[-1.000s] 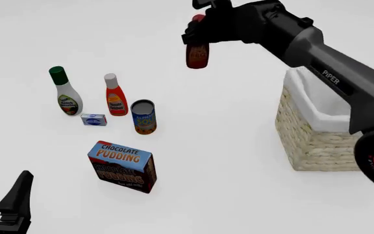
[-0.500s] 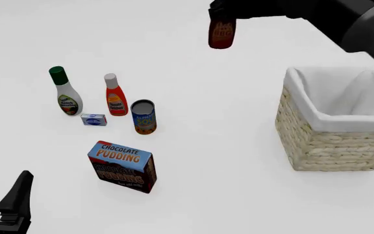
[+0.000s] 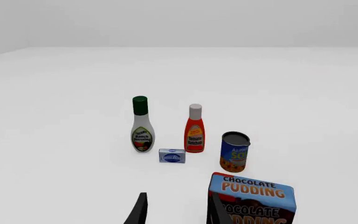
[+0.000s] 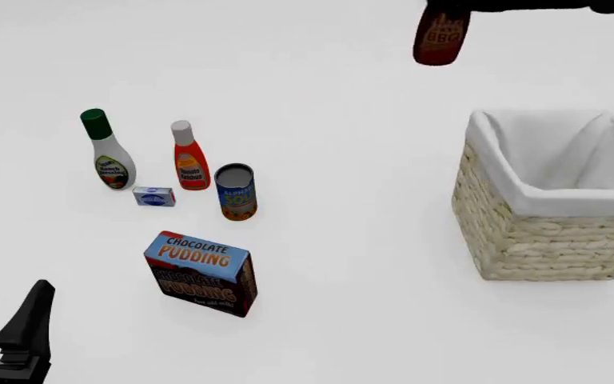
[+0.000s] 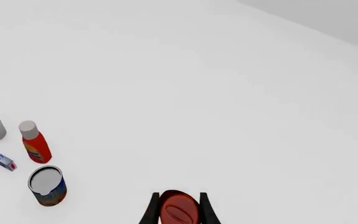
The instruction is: Pick the bbq sauce and place it in the basket.
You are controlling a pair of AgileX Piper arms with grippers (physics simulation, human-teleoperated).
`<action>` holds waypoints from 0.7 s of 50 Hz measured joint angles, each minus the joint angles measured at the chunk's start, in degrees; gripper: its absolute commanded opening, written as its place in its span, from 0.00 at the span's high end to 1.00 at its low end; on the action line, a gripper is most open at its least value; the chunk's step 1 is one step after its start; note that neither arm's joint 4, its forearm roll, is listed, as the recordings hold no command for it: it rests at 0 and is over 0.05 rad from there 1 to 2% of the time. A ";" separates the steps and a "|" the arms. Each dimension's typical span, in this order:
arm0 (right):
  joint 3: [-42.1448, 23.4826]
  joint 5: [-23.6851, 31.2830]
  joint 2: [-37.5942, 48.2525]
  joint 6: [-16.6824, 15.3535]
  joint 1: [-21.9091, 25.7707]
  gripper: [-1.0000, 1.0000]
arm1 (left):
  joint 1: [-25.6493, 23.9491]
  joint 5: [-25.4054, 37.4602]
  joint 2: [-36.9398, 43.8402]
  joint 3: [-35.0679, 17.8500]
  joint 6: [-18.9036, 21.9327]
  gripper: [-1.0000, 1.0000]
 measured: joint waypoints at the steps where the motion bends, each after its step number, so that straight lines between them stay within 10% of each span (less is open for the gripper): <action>1: 0.48 0.05 -0.58 -0.09 -0.48 1.00 | 0.00 0.00 0.00 0.00 0.00 0.00; 35: 12.65 1.05 -15.20 -1.40 -15.35 1.00 | 0.00 0.00 0.00 0.00 0.00 0.00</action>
